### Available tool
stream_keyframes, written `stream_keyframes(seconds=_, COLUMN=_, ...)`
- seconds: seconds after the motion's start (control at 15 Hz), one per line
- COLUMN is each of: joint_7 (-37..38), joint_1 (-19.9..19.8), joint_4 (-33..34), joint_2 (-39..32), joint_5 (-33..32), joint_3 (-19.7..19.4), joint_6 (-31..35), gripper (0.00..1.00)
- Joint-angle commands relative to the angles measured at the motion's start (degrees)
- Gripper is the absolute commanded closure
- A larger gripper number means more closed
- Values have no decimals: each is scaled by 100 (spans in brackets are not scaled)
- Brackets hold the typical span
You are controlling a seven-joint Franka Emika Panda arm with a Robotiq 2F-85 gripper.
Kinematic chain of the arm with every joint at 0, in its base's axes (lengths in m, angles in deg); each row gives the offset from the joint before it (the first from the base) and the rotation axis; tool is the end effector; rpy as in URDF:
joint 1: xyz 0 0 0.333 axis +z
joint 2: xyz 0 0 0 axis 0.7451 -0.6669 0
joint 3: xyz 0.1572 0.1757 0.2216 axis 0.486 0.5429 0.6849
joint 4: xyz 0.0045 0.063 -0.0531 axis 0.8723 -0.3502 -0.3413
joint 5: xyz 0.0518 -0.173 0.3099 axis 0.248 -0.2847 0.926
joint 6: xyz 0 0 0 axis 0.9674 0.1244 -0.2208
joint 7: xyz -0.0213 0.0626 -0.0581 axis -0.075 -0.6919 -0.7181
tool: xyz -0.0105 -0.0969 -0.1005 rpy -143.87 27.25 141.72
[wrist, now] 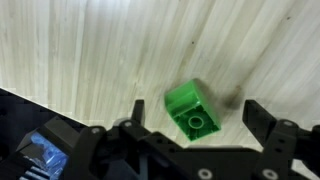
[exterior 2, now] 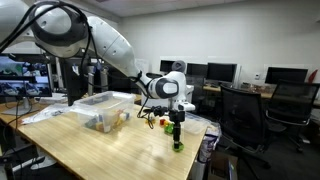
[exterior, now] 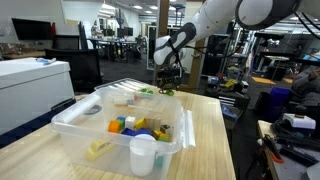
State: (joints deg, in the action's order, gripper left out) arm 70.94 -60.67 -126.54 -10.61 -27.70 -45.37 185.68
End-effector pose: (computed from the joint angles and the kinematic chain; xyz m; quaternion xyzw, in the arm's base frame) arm 0.6421 -0.3122 0.1451 0.8413 -0.5258 -0.0209 0.1239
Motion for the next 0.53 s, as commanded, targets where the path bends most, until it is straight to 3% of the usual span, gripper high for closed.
stream_keyframes(seconds=0.0, joint_7=-23, joint_1=-17, joint_4=-129, joint_2=38, joint_5=-49, joint_3=-94, joint_6=178, gripper=0)
stream_keyframes(seconds=0.07, joint_7=-5, joint_1=-15, joint_4=-98, joint_2=18, joint_5=-54, joint_3=-119, joint_6=175, gripper=5)
stream_keyframes(seconds=0.13, joint_7=-3, joint_1=-8, joint_4=-86, joint_2=14, joint_5=-64, joint_3=-137, joint_6=197, gripper=26)
stream_keyframes(seconds=0.27, joint_7=-15, joint_1=7, joint_4=-76, joint_2=7, joint_5=-79, joint_3=-159, joint_6=250, gripper=32)
stream_keyframes(seconds=0.47, joint_7=-5, joint_1=10, joint_4=-31, joint_2=6, joint_5=-51, joint_3=-147, joint_6=278, gripper=61)
